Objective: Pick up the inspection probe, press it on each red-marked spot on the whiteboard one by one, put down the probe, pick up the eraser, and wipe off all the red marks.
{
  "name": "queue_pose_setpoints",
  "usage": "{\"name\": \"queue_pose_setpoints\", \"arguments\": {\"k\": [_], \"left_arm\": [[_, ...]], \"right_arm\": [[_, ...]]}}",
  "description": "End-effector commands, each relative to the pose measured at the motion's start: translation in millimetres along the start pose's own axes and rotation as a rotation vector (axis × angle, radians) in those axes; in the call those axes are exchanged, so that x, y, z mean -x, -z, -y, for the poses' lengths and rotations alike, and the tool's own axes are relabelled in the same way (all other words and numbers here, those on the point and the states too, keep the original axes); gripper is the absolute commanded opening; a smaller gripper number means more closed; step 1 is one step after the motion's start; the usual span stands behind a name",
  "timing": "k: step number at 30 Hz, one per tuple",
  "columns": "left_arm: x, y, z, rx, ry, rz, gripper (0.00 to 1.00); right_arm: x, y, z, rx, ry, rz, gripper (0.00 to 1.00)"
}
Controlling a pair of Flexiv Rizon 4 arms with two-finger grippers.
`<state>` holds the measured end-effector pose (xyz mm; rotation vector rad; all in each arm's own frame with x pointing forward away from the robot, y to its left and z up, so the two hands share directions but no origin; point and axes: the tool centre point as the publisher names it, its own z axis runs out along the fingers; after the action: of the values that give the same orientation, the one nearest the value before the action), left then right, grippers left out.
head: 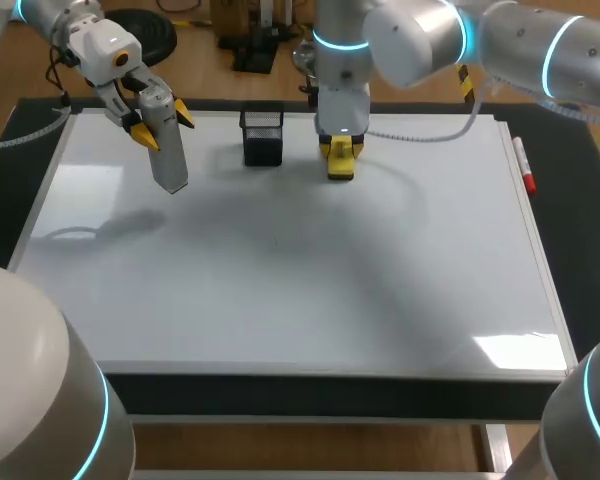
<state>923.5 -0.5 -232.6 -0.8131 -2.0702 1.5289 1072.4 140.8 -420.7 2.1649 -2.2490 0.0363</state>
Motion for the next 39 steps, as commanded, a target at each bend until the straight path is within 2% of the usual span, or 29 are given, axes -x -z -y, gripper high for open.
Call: {"name": "queue_pose_setpoints", "arguments": {"k": [1, 3, 6, 7, 13, 19, 24, 30, 36, 39], "left_arm": [[0.3, 1, 0.6, 0.000, -0.001, -0.002, 0.00], [0.3, 1, 0.6, 0.000, -0.001, -0.002, 0.00], [0.3, 1, 0.6, 0.000, -0.001, -0.002, 0.00], [0.3, 1, 0.6, 0.000, -0.001, -0.002, 0.00], [0.3, 1, 0.6, 0.000, -0.001, -0.002, 0.00], [0.3, 1, 0.6, 0.000, -0.001, -0.002, 0.00], [0.3, 1, 0.6, 0.000, -0.001, -0.002, 0.00], [0.3, 1, 0.6, 0.000, -0.001, -0.002, 0.00], [0.3, 1, 0.6, 0.000, -0.001, -0.002, 0.00], [0.3, 1, 0.6, 0.000, -0.001, -0.002, 0.00]], "right_arm": [[2, -1, 3, 0.007, 0.010, -0.008, 0.20], [0, 2, 0, 0.003, 0.007, 0.004, 0.57], [-5, 9, -4, -0.015, -0.010, 0.010, 0.91], [-7, 11, -6, -0.023, -0.019, 0.022, 1.00], [-20, 24, -15, -0.046, -0.086, 0.036, 1.00], [-38, 39, -24, -0.061, -0.240, 0.131, 1.00], [-58, 53, -30, -0.024, -0.458, 0.253, 1.00], [-84, 69, -36, 0.030, -0.733, 0.498, 1.00], [-103, 86, -41, 0.051, -0.923, 0.611, 1.00], [-110, 95, -41, 0.082, -1.006, 0.637, 1.00]]}}
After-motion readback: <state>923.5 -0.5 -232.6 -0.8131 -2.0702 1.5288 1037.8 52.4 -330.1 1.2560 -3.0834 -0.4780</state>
